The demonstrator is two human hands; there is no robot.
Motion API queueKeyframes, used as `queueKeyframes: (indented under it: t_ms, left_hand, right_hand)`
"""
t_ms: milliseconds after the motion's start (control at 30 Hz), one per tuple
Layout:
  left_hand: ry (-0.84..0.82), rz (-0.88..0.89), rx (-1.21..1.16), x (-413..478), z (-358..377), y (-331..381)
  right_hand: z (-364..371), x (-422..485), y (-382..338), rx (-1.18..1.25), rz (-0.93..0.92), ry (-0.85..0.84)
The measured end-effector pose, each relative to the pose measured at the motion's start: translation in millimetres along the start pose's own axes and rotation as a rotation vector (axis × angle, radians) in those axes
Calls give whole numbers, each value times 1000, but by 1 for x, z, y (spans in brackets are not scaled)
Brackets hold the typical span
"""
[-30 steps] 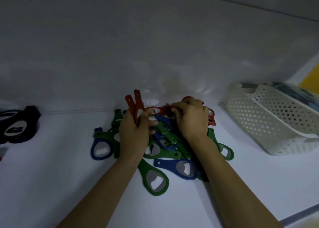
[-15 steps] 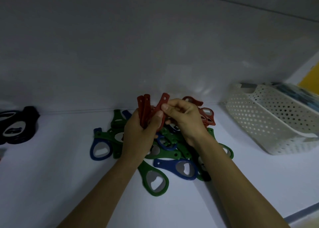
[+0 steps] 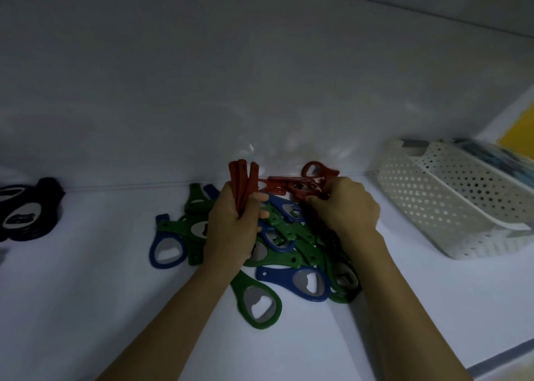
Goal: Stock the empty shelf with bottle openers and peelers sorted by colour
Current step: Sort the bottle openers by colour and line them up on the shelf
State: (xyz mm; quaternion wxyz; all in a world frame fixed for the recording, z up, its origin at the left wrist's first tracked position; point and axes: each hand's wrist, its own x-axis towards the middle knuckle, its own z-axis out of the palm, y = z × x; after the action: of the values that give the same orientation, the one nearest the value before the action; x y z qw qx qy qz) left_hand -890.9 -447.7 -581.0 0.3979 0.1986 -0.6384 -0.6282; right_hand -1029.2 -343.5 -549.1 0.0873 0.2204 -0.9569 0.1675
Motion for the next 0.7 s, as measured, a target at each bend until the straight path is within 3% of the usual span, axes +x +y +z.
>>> queueKeyframes:
  t_ms: [100,200,300,400,467,533,633,700]
  left_hand:
    - [12,-3,8,-1,0,1]
    - [5,2,27,-2,-1,3]
    - [-2,28,61,-3,-1,4]
    - [-43,27,96,-4,-2,5]
    - [-42,42,135,-3,-3,3]
    - [-10,59,179,-2,-3,1]
    - [22,71,120,-2,-3,-1]
    - [50,75,76,-2,-3,0]
  right_hand:
    - [-1,-1,-4,129,-49,3]
    - [-3,-3,-13,653,-82,7]
    - [-8,-8,-24,1244,25,-223]
    - [-7,-17,-34,1416,-114,-442]
    - [-4,-21,-38,1294,-267,-351]
    - [1,-20,-38,1036,-352,-111]
    - [3,-13,-25,695,-248,167]
    - [4,-6,-11,320,-250,216]
